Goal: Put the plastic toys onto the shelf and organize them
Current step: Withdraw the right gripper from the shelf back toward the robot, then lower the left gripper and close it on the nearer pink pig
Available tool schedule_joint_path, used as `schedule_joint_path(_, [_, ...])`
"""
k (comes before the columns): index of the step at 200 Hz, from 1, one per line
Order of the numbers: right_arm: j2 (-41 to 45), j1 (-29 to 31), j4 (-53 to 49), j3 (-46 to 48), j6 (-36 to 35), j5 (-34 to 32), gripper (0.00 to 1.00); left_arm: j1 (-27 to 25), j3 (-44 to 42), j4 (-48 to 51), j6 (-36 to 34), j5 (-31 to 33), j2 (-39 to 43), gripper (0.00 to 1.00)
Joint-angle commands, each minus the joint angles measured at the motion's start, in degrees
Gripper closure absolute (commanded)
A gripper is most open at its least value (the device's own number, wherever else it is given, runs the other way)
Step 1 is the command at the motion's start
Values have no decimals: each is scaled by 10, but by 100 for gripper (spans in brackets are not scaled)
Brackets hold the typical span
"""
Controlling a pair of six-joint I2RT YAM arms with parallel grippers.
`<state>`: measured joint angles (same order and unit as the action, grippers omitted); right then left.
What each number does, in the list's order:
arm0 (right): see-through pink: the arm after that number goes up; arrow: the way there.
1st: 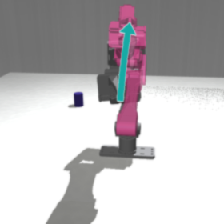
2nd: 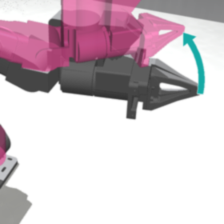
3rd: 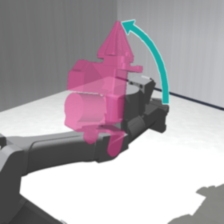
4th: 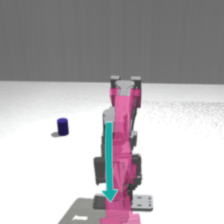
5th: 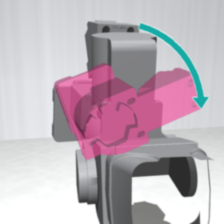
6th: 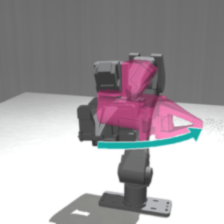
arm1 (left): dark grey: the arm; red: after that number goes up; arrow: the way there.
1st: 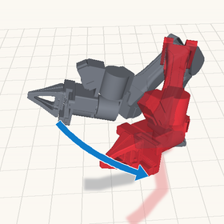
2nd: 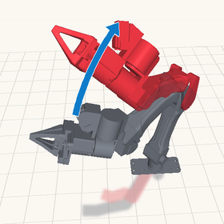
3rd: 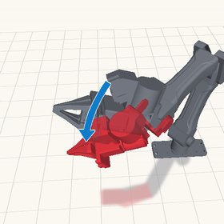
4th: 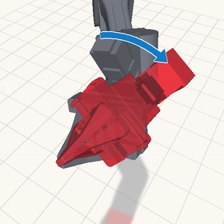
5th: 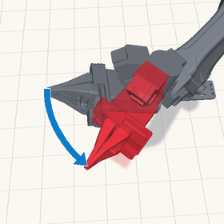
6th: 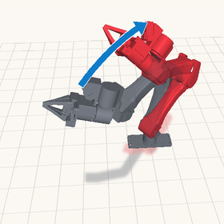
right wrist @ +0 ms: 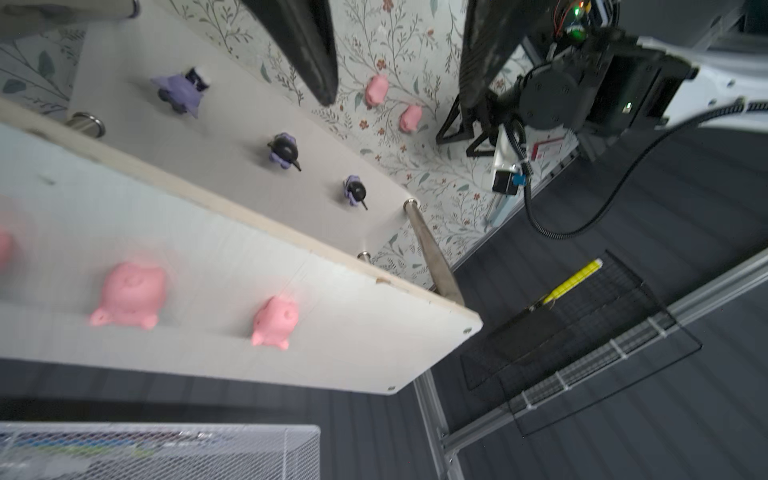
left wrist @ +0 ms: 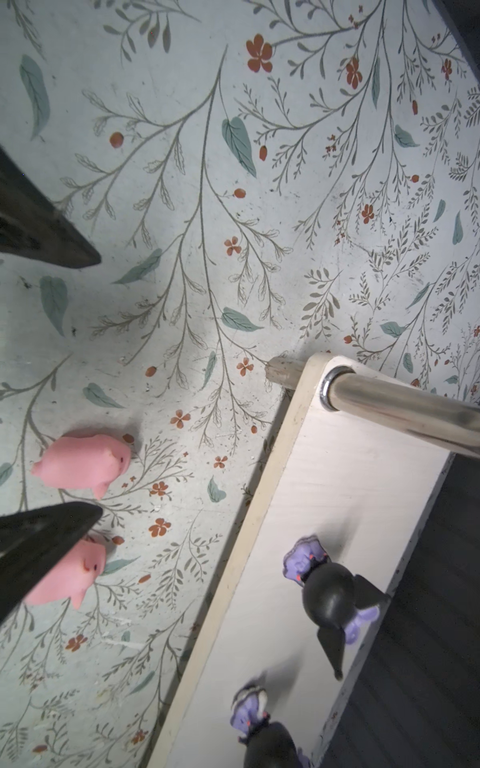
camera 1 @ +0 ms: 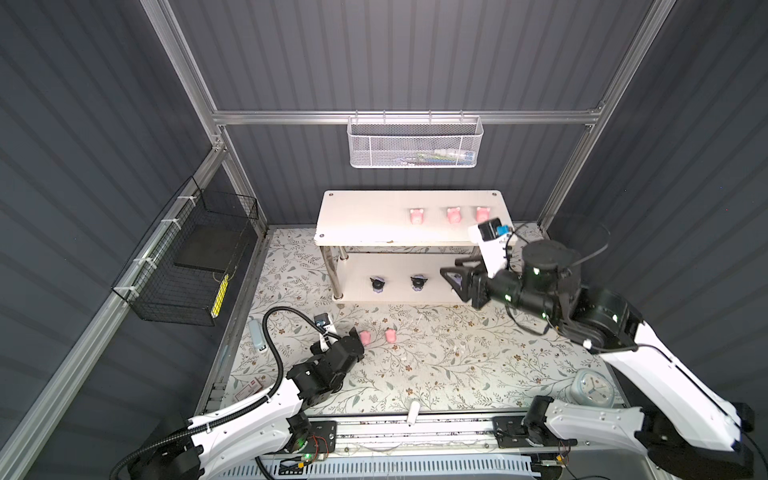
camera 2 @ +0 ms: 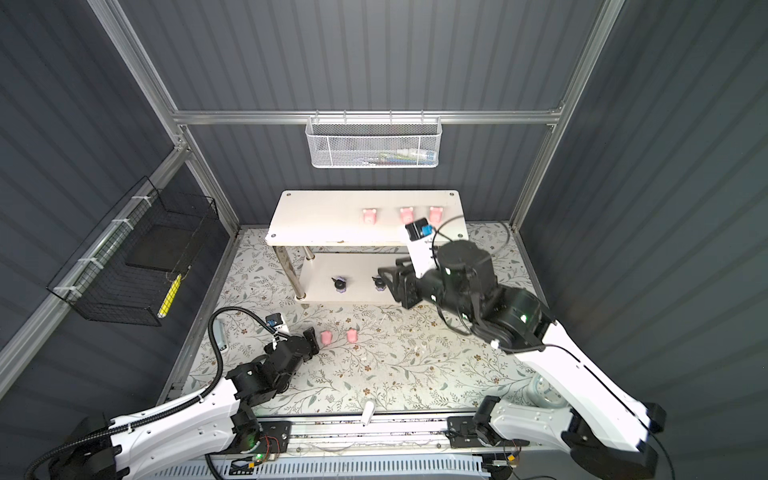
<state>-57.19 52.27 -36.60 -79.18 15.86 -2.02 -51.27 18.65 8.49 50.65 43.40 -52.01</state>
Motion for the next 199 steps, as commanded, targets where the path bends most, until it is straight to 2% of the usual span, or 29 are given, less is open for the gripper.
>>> schedule_joint_path(1, [55,25,54,105,31,34,50,4,28,10,-19,-3,-37,12])
schedule_joint_path(30, [99,73,35,197,72,-2,51,4,66,6,-51,-21,-97,12])
schedule_joint_path(62, [111,103,40,278,104,-17,51,4,75,-10,-56,-44,-116,12])
schedule_joint_path(132, [112,106,169,467,176,-17,51,4,99,-23,-78,-86,-170,10])
schedule_joint_path(199, [132,105,209,562,232,-53,51,4,117,-29,-62,-96,-224,11])
